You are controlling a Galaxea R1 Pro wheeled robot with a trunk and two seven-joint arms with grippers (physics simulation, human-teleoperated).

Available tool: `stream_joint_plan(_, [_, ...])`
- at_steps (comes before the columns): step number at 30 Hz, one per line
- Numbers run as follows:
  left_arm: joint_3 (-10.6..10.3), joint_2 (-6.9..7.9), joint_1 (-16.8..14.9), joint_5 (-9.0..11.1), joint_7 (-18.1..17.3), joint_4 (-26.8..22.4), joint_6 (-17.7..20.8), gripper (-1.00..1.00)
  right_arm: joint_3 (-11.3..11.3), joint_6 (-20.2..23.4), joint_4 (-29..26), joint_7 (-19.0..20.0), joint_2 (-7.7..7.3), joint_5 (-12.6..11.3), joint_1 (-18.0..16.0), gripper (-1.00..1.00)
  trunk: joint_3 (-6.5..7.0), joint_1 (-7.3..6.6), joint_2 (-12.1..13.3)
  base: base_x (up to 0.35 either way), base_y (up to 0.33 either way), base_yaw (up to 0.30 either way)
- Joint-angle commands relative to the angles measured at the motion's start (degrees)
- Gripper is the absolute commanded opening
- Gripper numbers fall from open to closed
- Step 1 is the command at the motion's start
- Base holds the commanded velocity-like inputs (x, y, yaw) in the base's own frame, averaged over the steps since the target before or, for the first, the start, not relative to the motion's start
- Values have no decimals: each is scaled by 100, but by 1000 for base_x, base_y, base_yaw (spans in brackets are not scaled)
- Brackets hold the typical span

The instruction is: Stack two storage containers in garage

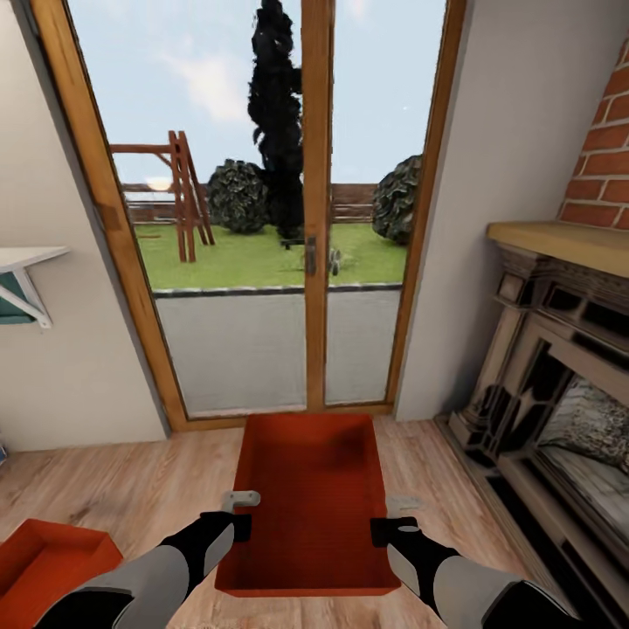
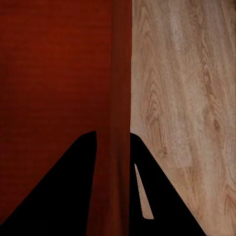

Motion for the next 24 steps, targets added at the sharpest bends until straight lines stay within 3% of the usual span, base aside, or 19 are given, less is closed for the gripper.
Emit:
stream_joint_plan(1, [23, -7, -6, -31, 39, -33, 20, -100, 91, -7, 23, 4, 32, -144, -5, -100, -12, 3, -13, 0, 0, 300])
stream_joint_plan(24, [23, -5, -6, -31, 39, -33, 20, -100, 91, -7, 23, 7, 33, -144, -5, -100, -12, 3, -13, 0, 0, 300])
